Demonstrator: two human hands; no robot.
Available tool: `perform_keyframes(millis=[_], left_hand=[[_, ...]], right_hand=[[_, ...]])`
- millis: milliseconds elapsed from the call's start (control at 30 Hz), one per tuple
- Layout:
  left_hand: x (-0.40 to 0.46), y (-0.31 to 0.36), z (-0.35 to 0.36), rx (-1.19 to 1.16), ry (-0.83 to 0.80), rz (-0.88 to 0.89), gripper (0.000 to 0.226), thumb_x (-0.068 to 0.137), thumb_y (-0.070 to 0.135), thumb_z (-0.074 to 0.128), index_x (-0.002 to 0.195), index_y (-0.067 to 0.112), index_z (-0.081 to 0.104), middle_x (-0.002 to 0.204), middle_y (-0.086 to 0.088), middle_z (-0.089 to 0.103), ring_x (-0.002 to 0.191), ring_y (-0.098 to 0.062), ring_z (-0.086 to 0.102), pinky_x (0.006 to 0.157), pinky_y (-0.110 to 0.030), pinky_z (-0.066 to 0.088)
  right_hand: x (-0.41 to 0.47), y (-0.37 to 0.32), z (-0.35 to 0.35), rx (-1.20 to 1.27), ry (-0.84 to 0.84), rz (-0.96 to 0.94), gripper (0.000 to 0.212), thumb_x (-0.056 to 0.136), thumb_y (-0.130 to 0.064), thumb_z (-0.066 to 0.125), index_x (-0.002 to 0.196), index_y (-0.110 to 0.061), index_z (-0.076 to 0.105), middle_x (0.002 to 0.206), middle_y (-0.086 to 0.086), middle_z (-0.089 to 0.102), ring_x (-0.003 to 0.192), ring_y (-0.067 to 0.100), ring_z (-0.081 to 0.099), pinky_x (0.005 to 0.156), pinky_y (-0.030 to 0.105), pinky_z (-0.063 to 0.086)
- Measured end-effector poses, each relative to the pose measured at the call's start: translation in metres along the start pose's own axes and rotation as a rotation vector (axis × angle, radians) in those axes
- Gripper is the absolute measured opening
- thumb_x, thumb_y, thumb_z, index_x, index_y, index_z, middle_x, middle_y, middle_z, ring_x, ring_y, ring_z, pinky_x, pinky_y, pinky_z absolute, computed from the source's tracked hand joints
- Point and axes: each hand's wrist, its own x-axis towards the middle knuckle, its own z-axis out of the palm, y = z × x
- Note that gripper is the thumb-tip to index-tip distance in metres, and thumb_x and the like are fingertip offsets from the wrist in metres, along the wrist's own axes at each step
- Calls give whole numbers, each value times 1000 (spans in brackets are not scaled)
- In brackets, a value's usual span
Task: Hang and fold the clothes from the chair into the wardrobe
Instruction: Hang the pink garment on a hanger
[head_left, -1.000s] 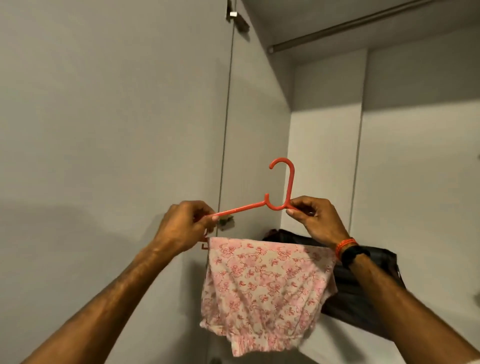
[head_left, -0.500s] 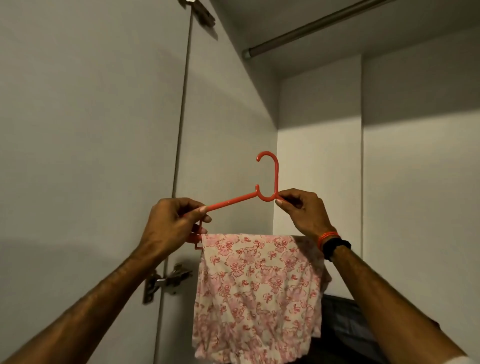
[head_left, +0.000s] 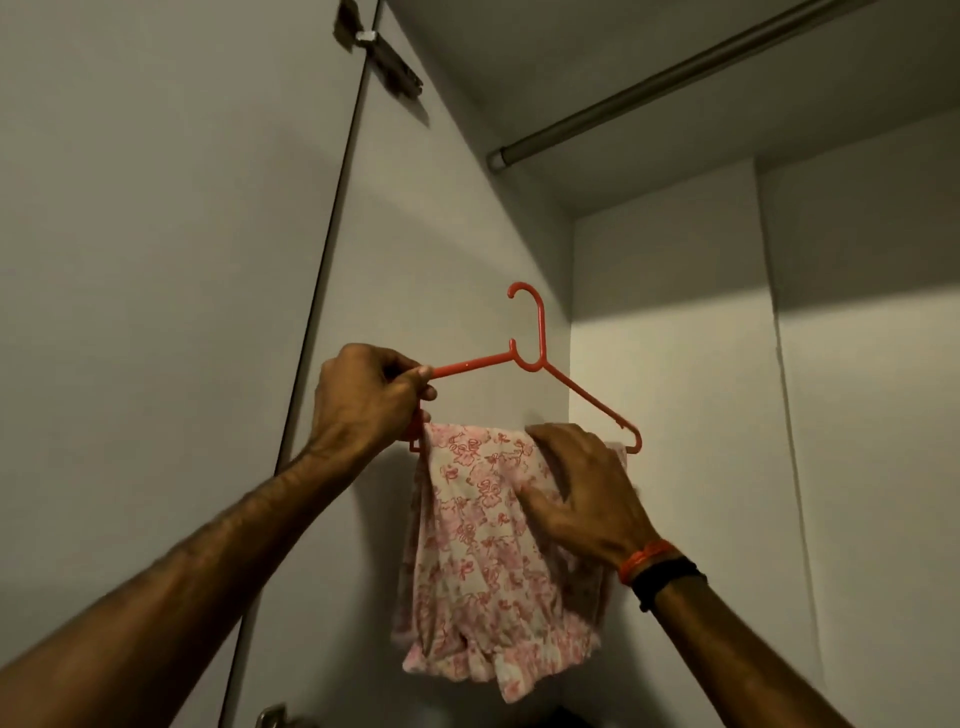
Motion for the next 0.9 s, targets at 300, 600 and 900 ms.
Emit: perform_keyframes(millis=[300, 600, 900], left_hand=[[87, 15, 13, -3, -21, 46, 20, 90, 22, 69, 96, 3, 72, 77, -4, 73, 60, -18, 72, 58, -33, 62], [141, 31, 40, 52, -16, 106, 20, 91, 23, 68, 92, 4, 72, 81, -7, 74, 63, -19, 72, 64, -35, 62], [204, 75, 47, 46, 6, 99, 21, 88, 20, 72, 92, -1, 71, 79, -7, 75, 69, -23, 74, 70, -41, 62]], right_hand=[[82, 17, 24, -249, 168, 66, 50, 96, -31, 62, 142, -16, 49, 141, 6, 53, 127, 22, 53, 108, 35, 41], [156, 42, 34, -306, 397, -2, 22, 91, -26, 69, 111, -18, 67, 104, 2, 71, 89, 20, 68, 82, 36, 58], [233, 56, 9, -325, 500, -51, 17, 97, -15, 58, 112, -18, 63, 106, 4, 68, 90, 21, 65, 81, 32, 57]])
